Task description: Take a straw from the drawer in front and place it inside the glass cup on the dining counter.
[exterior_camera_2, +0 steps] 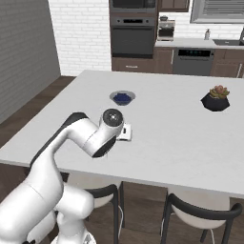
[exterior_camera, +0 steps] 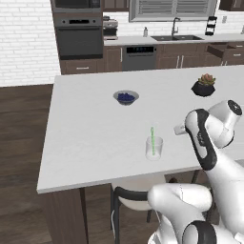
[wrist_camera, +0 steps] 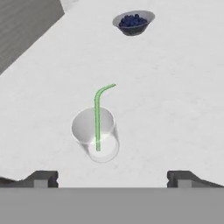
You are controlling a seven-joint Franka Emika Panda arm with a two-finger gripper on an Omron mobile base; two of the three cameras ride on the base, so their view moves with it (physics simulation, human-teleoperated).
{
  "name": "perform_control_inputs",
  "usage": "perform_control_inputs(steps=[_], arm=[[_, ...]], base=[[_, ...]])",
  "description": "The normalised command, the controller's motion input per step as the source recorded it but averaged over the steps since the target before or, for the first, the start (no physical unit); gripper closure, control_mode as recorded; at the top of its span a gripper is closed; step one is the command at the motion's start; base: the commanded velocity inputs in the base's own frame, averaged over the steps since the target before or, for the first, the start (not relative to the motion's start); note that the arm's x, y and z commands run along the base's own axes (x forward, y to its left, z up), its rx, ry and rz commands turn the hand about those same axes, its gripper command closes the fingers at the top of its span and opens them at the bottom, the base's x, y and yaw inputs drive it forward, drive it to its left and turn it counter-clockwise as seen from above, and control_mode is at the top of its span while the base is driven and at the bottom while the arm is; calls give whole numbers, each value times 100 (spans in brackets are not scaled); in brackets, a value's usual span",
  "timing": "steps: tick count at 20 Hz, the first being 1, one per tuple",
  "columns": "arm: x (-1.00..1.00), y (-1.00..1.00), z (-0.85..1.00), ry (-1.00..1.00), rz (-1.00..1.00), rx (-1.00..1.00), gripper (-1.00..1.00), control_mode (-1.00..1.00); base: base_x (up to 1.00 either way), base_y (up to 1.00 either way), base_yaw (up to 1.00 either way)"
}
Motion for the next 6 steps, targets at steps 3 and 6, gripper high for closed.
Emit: perform_control_inputs(steps=[3, 6], arm=[[-26, -34, 0, 25, -14, -16, -100, -100], [-36, -40, 0, 25, -11, -9, -100, -100]], base=[[0, 0, 0], [0, 0, 0]])
